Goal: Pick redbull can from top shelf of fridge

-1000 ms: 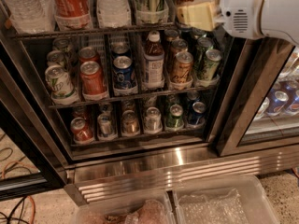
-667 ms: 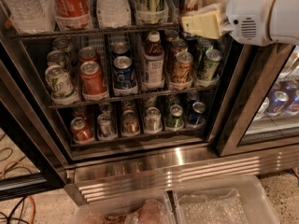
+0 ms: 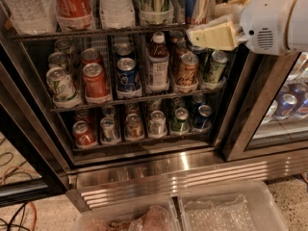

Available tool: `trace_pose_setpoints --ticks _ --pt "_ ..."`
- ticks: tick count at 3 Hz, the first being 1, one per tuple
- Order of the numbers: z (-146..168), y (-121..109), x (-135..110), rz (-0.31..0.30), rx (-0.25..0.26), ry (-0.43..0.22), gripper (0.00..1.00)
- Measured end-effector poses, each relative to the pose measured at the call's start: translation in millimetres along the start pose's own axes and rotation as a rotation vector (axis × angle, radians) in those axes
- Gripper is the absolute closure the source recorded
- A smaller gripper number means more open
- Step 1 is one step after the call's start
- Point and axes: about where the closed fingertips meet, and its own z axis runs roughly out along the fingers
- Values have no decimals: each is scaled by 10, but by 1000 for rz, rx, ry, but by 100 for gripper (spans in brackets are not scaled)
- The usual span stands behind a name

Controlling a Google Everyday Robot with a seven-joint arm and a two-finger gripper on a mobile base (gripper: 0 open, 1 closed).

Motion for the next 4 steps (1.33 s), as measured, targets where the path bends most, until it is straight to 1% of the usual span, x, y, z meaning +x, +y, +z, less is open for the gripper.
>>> trace_pose_setpoints --ticks 1,2,4 --pt "19 57 49 3 -20 -3 100" --pt "76 116 53 12 -46 -22 100" --pt "289 362 -44 29 -130 -72 100"
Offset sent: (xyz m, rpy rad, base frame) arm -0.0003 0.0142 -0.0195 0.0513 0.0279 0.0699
